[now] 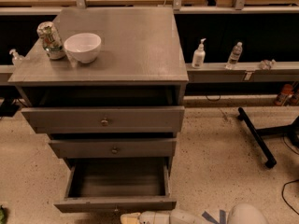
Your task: Close bottom drawer
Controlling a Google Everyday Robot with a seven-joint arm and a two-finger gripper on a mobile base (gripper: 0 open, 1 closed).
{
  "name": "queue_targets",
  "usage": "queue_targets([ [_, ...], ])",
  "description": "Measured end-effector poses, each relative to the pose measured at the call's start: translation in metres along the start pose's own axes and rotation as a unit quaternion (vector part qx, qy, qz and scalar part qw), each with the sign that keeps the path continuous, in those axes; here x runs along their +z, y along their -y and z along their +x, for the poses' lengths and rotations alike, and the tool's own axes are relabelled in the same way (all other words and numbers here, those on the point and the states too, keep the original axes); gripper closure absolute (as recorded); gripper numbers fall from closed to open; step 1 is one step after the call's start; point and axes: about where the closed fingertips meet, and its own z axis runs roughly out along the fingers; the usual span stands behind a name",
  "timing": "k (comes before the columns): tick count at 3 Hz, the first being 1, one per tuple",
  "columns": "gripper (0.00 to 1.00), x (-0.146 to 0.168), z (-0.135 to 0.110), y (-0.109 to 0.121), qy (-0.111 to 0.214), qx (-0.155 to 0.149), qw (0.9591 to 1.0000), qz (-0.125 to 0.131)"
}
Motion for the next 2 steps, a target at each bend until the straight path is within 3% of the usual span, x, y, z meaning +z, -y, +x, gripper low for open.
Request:
queue_targets([
  [1, 1.00, 0.0034, 0.0061, 0.0126, 0.000, 0.035, 0.9993, -0.011],
  [2, 1.00, 0.0035, 0.0033, 0.0116, 0.003, 0.039, 0.9990, -0.021],
])
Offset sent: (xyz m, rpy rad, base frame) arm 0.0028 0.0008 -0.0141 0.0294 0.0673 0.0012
